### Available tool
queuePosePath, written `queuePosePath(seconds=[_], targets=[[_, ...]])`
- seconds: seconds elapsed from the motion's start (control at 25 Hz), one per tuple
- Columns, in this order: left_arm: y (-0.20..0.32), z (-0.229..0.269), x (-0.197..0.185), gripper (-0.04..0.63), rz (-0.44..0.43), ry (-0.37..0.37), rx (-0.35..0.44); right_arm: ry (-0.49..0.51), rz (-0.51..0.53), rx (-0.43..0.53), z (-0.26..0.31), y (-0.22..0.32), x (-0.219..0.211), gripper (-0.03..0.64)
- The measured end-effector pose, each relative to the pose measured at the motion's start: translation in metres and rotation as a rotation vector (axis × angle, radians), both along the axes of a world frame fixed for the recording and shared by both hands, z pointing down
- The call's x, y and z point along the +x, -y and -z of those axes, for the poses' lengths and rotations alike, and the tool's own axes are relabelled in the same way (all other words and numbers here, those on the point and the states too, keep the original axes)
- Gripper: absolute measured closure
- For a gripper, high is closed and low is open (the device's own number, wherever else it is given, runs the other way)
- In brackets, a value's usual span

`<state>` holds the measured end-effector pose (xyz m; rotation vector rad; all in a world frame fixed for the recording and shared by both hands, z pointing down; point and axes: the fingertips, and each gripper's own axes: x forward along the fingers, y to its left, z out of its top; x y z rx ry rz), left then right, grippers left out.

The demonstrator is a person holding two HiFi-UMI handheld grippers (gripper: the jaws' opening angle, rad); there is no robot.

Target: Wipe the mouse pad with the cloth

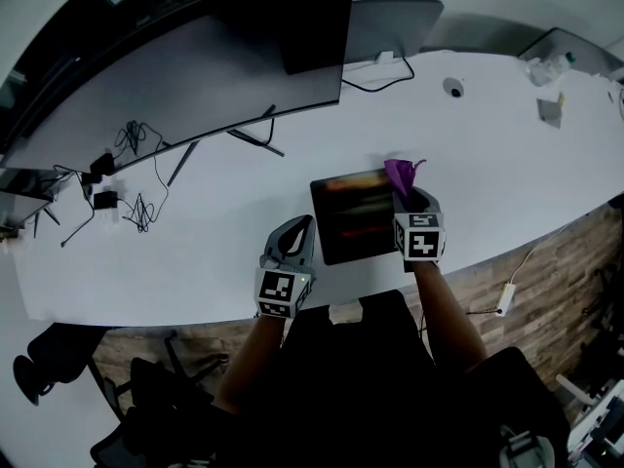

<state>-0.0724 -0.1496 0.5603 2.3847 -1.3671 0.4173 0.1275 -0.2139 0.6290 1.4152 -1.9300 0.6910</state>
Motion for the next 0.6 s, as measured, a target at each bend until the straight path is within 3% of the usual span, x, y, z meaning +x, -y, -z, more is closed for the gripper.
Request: queuePosePath(seconds=[0.32, 0.6], targets=[[-0.010, 0.000, -0.007, 0.572, 0.008, -0.008, -0.003, -0.001, -0.009, 0.020, 0.004, -0.007, 0.001, 0.502], [-0.014, 0.004, -0.019, 0.572, -0.001, -0.005, 0.017, 0.052, 0.044, 0.029, 0.024, -0.026, -0.040, 0.502]])
